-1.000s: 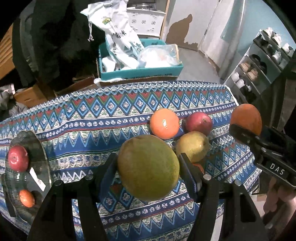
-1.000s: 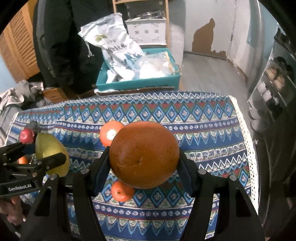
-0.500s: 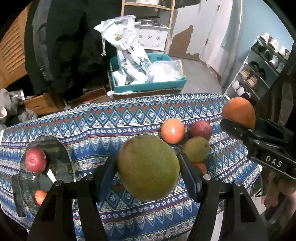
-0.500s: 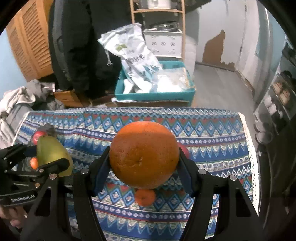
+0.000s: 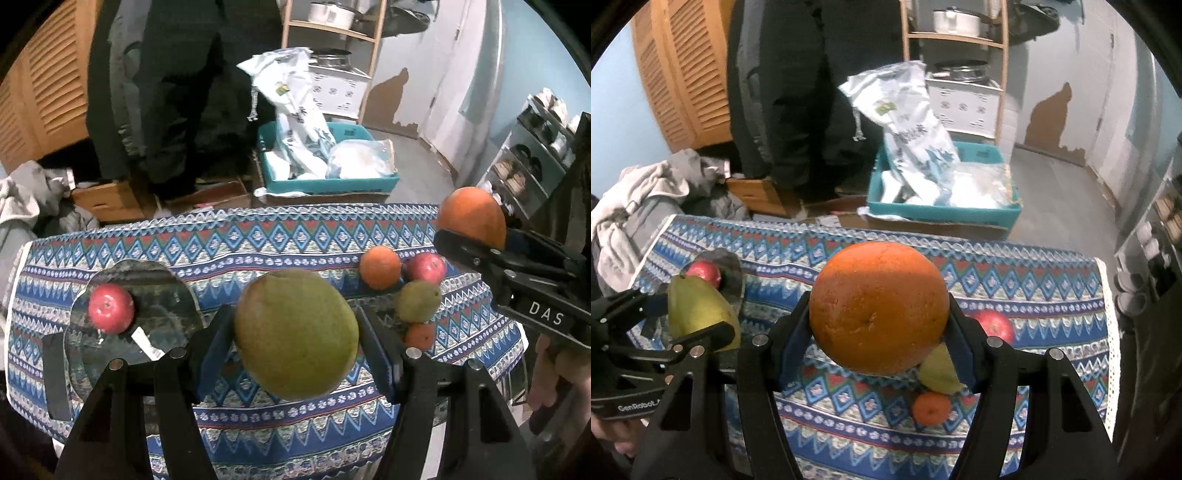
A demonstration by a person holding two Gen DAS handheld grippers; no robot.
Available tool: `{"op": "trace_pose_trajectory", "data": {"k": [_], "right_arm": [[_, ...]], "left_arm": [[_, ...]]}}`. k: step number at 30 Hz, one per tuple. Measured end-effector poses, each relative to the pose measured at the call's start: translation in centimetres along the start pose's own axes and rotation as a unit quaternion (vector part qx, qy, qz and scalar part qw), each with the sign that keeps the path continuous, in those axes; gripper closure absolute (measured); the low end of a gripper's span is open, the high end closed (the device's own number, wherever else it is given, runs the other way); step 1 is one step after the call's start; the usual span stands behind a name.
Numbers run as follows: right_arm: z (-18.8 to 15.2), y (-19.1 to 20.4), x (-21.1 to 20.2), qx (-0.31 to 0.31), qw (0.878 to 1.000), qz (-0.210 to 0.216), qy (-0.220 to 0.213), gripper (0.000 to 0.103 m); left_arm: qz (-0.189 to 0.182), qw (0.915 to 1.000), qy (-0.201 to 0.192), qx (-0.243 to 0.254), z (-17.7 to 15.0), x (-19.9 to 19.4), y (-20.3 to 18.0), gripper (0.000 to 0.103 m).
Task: Organize fruits
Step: 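Carry the pear with the left tool while the right tool carries the orange over the glass bowl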
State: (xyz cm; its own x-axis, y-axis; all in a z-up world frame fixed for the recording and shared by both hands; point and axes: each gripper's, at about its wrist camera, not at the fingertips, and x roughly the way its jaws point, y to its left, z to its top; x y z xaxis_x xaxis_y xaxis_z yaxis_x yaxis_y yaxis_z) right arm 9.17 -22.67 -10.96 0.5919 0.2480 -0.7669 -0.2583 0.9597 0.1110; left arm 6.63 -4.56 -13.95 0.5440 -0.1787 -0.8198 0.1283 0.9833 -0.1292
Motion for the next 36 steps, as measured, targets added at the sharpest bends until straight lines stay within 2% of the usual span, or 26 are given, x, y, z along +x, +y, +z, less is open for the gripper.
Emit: {"op": "trace_pose_trajectory", "data": {"k": [23,36], "right_arm": [[2.8,9.7,3.5,-0.059,0.997,0.052,0.008,0.037],[3.5,15.3,7.7,-0.084,0.991,0.098,0.038,0.037]], "left_arm": [[0.035,0.9974,-0.012,-0.062,-1.3,-1.8,8.6,0.035],[0.061,0.9924,0.013,-0.106,-3.3,0.0,14.1,0.035]]}}
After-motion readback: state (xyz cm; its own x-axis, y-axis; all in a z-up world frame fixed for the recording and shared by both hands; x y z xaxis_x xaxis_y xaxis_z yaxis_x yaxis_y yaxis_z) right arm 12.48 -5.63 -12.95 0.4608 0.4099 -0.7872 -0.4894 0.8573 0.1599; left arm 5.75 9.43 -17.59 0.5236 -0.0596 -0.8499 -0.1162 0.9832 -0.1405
